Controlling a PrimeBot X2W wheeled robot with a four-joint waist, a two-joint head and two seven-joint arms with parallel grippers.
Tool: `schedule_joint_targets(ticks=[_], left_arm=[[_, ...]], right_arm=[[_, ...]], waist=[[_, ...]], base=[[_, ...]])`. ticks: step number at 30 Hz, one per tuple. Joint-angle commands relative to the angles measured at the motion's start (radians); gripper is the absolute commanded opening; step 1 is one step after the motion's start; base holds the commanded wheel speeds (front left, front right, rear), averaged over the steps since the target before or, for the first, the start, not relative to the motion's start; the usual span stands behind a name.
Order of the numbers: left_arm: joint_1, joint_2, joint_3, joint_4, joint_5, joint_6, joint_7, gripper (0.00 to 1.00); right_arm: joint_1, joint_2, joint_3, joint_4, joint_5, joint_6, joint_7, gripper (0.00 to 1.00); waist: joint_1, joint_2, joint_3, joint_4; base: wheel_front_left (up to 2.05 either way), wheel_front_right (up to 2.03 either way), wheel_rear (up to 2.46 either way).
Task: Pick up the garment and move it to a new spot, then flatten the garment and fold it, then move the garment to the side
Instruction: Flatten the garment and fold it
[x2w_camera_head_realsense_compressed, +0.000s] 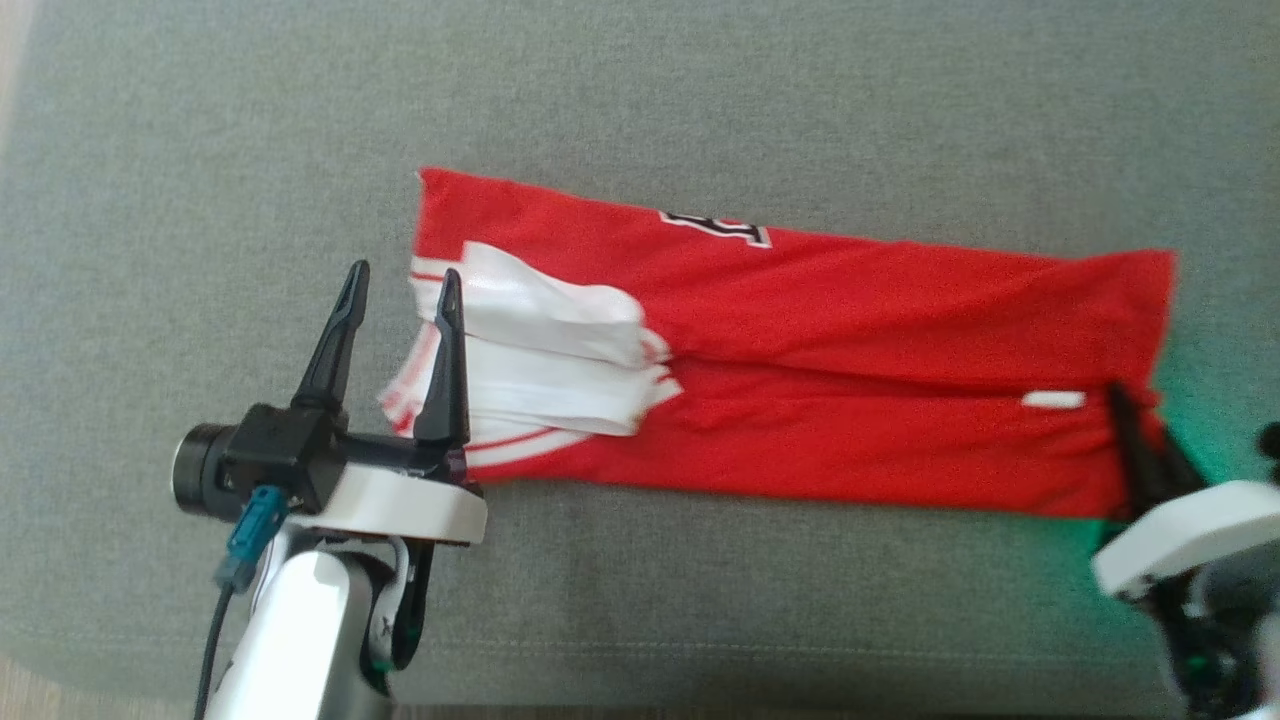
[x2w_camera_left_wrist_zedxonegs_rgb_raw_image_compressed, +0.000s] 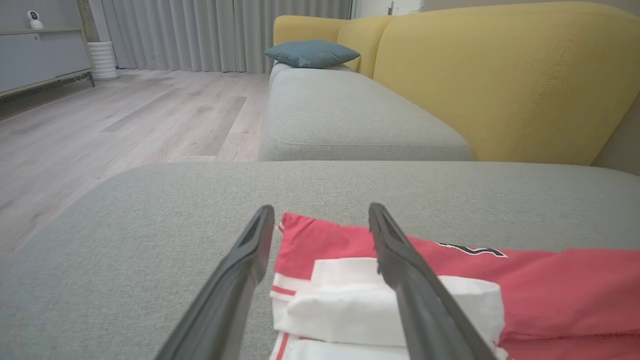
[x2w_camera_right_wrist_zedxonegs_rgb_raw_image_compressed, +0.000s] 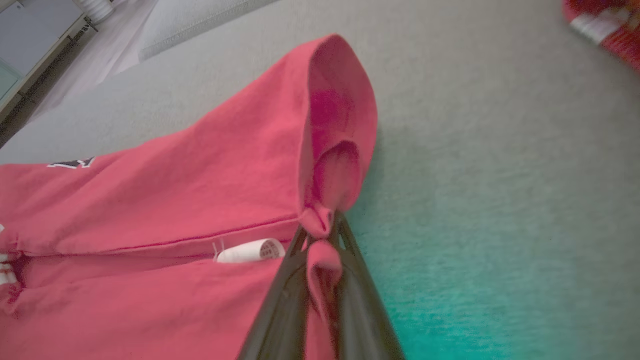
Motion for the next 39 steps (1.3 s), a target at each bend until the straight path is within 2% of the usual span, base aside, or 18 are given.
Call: schedule_joint_targets(ticks=[1, 8, 12, 17, 21, 24, 27, 39], left_arm=[[-0.013, 0.016, 0.033, -0.031, -0.004, 0.008, -0.01, 1.0], [0.006, 0.02, 0.033, -0.028, -0.01, 0.011, -0.011, 1.0], [0.02, 0.02, 0.032, -0.026, -0.015, 0.013, -0.012, 1.0], [0.034, 0.021, 0.026, -0.025, -0.02, 0.014, -0.012, 1.0], [0.03, 0.024, 0.021, -0.023, -0.024, 0.01, -0.011, 1.0], [0.027, 0.022, 0.014, -0.018, -0.026, 0.01, -0.011, 1.0], [0.023, 0.017, 0.004, -0.017, -0.026, 0.013, -0.01, 1.0], [0.011, 0.008, -0.01, -0.008, -0.034, 0.014, -0.012, 1.0]], right_arm=[[0.003, -0.037, -0.004, -0.043, -0.002, 0.007, -0.01, 0.0], [0.005, -0.155, -0.095, -0.087, -0.009, 0.007, 0.006, 0.0], [-0.012, -0.168, -0.109, -0.135, -0.01, 0.007, 0.044, 0.0], [-0.07, -0.132, 0.035, -0.232, -0.002, 0.007, 0.101, 0.0], [-0.135, -0.053, 0.187, -0.237, 0.02, 0.007, 0.106, 0.0], [-0.187, 0.01, 0.309, -0.187, 0.061, 0.007, 0.084, 0.0], [-0.232, 0.045, 0.417, -0.118, 0.113, 0.007, 0.043, 0.0], [-0.33, 0.059, 0.618, 0.148, 0.23, 0.007, -0.126, 0.0]], waist=[[0.0, 0.0, -0.009, -0.004], [0.0, 0.0, -0.051, -0.006], [0.0, 0.0, -0.078, -0.006], [0.0, 0.0, -0.106, -0.003], [0.0, 0.0, -0.11, 0.007], [0.0, 0.0, -0.109, 0.025], [0.0, 0.0, -0.103, 0.05], [0.0, 0.0, -0.076, 0.116]], base=[[0.0, 0.0, 0.0], [0.0, 0.0, 0.0], [0.0, 0.0, 0.0], [0.0, 0.0, 0.0], [0.0, 0.0, 0.0], [0.0, 0.0, 0.0], [0.0, 0.0, 0.0], [0.0, 0.0, 0.0]])
